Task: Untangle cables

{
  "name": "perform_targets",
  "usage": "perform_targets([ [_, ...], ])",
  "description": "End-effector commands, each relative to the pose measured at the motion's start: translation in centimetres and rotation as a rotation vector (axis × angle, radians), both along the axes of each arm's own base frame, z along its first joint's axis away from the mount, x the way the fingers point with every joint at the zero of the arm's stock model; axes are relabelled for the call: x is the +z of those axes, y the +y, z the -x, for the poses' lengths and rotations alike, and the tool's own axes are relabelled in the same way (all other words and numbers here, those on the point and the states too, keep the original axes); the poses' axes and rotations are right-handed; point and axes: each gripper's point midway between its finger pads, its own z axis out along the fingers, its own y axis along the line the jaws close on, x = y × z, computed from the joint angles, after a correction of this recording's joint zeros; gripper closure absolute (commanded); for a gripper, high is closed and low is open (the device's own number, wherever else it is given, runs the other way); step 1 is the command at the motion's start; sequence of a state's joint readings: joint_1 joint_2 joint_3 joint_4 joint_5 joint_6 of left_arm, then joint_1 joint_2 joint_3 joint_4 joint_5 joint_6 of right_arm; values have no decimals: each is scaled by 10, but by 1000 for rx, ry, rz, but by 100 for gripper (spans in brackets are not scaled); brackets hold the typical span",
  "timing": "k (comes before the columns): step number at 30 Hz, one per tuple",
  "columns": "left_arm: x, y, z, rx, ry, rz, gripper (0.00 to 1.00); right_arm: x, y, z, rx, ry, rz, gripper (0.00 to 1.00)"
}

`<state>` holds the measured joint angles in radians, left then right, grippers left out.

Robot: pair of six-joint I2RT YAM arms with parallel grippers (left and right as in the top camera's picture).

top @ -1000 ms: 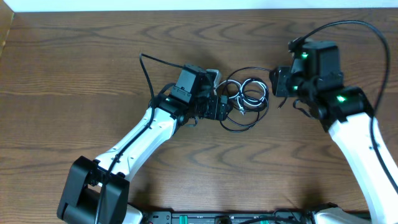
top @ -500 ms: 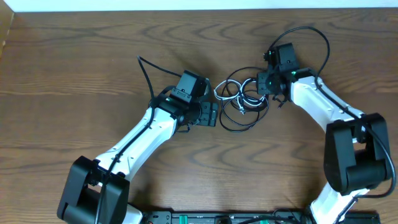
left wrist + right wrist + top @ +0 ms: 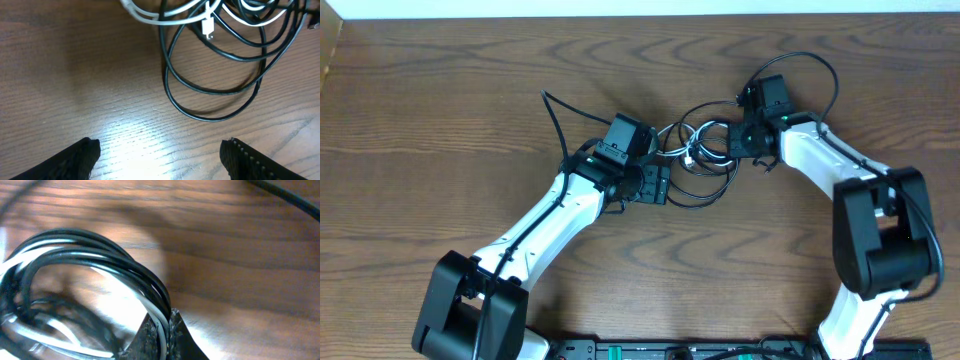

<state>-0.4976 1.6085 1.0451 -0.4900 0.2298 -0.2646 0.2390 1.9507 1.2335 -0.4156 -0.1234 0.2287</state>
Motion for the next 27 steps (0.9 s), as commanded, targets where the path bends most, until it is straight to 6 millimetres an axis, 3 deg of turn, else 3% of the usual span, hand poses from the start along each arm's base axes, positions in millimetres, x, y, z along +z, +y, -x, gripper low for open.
perform_targets([
  [1,12,8,-15,2,-63,-11,18,92,23,3,79,-150,-153,99],
  [3,34,19,-30,46,-117,17,18,128,28,20,150,-207,-145,99],
  [6,77,40,-46,114,-221,60,18,155,39,47,318,-265,-84,99],
  [10,120,62,-48,172,-330,106,18,149,52,74,421,-204,-81,99],
  [12,127,46,-39,111,-307,191,18,157,74,85,541,-218,-180,99],
  [14,130,12,-22,-21,-219,363,18,162,81,85,531,-224,-219,99],
  [20,112,-12,-19,-95,-133,433,19,171,96,95,582,-215,-327,99],
  [23,108,-30,-20,-143,-140,451,41,172,98,96,589,-214,-335,99],
  [24,109,-33,-22,-152,-151,455,57,172,98,96,590,-215,-335,99],
  [27,116,-36,-29,-161,-197,471,89,172,98,96,590,-215,-335,99],
])
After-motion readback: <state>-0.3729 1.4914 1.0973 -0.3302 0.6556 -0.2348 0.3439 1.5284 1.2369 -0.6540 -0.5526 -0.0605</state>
